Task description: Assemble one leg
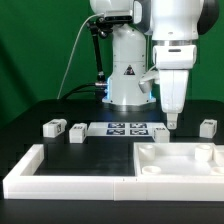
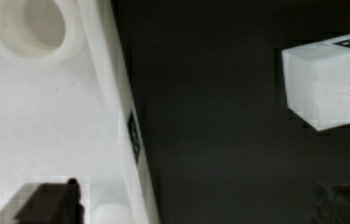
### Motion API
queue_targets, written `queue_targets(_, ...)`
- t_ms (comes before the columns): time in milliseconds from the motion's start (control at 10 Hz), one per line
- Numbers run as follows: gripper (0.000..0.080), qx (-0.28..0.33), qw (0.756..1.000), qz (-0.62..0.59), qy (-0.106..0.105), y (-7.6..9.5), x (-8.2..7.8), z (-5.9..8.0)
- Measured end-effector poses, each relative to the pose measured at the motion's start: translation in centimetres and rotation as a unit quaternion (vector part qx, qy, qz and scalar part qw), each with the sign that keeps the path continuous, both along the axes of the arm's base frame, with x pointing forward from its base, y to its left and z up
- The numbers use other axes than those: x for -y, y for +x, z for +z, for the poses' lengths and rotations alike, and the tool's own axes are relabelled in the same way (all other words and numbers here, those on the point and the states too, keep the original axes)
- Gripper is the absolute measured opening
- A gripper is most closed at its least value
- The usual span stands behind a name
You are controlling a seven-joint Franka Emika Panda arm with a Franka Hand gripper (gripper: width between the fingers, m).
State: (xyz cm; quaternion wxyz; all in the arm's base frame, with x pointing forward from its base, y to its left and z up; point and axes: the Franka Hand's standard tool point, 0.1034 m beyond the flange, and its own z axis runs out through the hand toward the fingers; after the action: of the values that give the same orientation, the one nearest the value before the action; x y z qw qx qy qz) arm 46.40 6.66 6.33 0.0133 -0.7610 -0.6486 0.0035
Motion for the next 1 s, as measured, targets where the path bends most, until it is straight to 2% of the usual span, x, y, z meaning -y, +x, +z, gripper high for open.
queue_targets(300, 0.0649, -0.003, 0.99, -0.144, -0.002, -0.1, -0.1, -0.1)
queue_targets(400, 0.0649, -0.002, 0.97, -0.242, 0.004, -0.8, -0.1, -0.4)
queue_targets(500, 0.0649, -0.011, 0.937, -0.348, 0.007, -2.5, -0.2, -1.1)
queue_targets(600, 0.0649, -0.016, 0.921, -0.39, 0.004, -3.4, -0.8, -1.2)
queue_targets(800, 0.0649, -0.028, 0.852, -0.523, 0.004, -3.7, -2.3, -1.2)
queue_targets(1000, 0.0649, -0.032, 0.809, -0.587, 0.004, -3.8, -2.7, -1.2)
